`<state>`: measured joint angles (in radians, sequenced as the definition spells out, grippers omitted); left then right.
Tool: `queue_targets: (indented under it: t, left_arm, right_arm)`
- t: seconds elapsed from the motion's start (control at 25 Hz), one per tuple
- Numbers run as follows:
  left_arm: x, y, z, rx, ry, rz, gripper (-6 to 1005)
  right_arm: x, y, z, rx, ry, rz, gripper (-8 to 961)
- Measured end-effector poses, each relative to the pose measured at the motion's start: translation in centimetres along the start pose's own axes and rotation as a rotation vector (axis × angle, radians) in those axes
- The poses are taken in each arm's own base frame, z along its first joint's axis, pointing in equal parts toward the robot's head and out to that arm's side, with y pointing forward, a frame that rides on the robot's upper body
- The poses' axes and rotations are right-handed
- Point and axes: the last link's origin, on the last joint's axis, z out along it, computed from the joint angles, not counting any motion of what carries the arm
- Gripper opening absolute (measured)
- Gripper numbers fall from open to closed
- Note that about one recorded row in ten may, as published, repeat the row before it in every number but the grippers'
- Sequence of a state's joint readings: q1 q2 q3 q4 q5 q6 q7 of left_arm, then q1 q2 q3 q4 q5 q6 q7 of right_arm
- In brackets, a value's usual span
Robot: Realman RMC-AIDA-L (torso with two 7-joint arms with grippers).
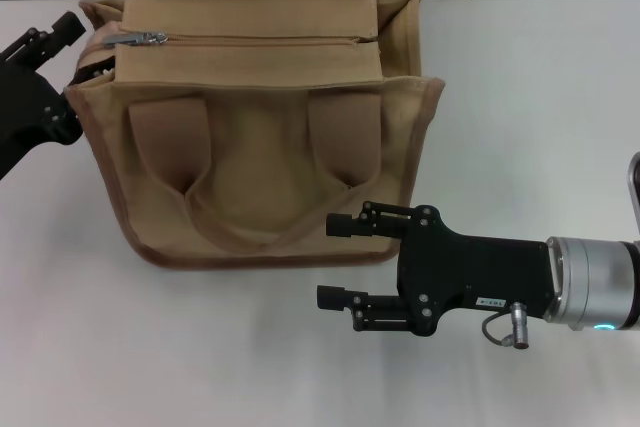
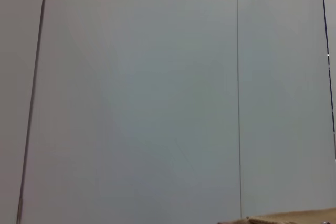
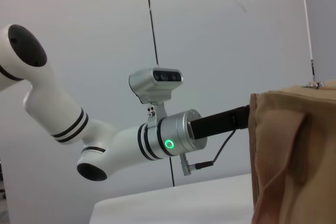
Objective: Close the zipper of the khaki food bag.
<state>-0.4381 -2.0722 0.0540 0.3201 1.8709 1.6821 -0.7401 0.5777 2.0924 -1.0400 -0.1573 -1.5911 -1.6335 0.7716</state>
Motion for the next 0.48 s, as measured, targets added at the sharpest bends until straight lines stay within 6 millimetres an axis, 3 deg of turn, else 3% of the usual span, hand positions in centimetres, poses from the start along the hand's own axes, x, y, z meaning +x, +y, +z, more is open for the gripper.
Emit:
queue_targets:
  t: [0.36, 0.48]
  left_arm:
    - [-0.01, -0.01, -0.33, 0.008, 0.002, 0.034, 440]
    - [-0.03, -0.01, -0.63, 0.014, 0.003, 0.047, 239]
  right_arm:
    - [0.01, -0.15, -0.02, 0.018, -0.005, 0.004, 726]
    - [0.04, -0.14, -0.09, 0.025, -0.01, 0.008, 727]
